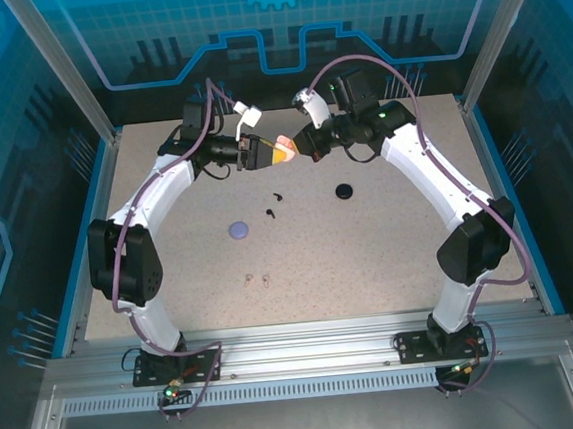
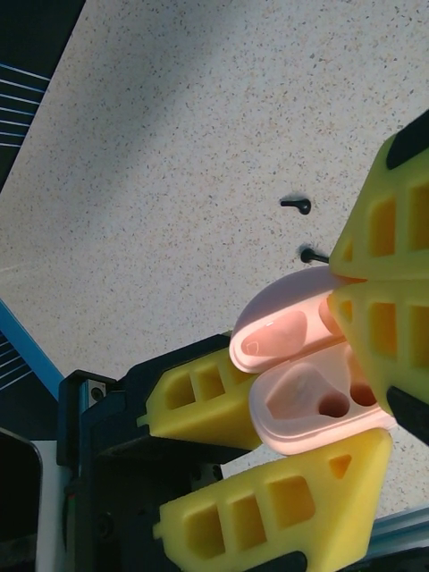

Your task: Insert the wireless bluetooth earbuds into the charging case

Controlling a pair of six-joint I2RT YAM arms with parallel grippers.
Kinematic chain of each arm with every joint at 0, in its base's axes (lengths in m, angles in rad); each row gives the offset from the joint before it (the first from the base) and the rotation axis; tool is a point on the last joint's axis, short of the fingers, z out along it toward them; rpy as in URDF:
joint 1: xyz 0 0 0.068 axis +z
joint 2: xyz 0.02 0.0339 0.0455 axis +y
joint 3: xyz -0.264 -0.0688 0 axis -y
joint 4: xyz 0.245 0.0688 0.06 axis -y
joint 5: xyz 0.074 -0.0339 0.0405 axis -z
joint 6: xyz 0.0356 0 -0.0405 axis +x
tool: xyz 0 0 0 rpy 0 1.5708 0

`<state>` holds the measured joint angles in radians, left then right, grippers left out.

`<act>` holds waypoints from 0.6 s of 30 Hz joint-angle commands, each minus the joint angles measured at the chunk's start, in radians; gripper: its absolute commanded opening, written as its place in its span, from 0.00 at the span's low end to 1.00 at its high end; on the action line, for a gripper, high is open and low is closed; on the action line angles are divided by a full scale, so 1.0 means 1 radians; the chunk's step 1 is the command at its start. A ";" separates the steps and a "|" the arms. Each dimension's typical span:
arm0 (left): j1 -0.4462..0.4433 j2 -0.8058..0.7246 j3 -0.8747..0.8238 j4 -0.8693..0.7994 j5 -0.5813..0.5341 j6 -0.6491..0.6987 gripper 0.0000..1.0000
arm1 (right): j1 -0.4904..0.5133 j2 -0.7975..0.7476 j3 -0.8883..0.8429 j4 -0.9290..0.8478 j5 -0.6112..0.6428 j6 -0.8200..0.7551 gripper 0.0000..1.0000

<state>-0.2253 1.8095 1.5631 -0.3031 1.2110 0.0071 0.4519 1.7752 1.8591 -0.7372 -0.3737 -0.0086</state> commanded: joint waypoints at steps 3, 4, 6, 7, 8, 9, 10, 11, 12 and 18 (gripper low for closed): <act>-0.013 0.008 0.024 -0.004 0.029 0.014 0.04 | 0.018 0.014 0.048 0.007 -0.014 0.025 0.13; -0.013 0.006 0.018 0.007 0.026 0.006 0.03 | 0.018 0.013 0.048 0.012 -0.005 0.037 0.23; -0.012 -0.004 -0.006 0.052 0.006 -0.016 0.01 | 0.018 -0.002 0.041 0.027 0.012 0.068 0.42; -0.011 -0.011 -0.022 0.074 -0.006 -0.026 0.00 | 0.017 -0.013 0.030 0.039 0.021 0.086 0.47; -0.009 -0.021 -0.042 0.111 -0.022 -0.045 0.00 | 0.016 -0.024 0.019 0.045 0.027 0.101 0.50; -0.005 -0.030 -0.065 0.159 -0.040 -0.073 0.00 | 0.016 -0.040 0.003 0.053 0.030 0.116 0.54; 0.000 -0.038 -0.090 0.206 -0.060 -0.102 0.00 | 0.015 -0.058 -0.022 0.068 0.034 0.134 0.56; 0.008 -0.046 -0.118 0.270 -0.079 -0.141 0.00 | 0.013 -0.082 -0.051 0.084 0.039 0.153 0.58; 0.016 -0.054 -0.141 0.325 -0.095 -0.175 0.00 | 0.013 -0.105 -0.075 0.098 0.045 0.174 0.60; 0.095 -0.108 -0.291 0.607 -0.232 -0.363 0.00 | 0.028 -0.249 -0.268 0.191 0.068 0.309 0.65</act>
<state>-0.1776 1.7679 1.3251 0.0822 1.0683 -0.2165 0.4557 1.6001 1.6497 -0.6136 -0.3202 0.2001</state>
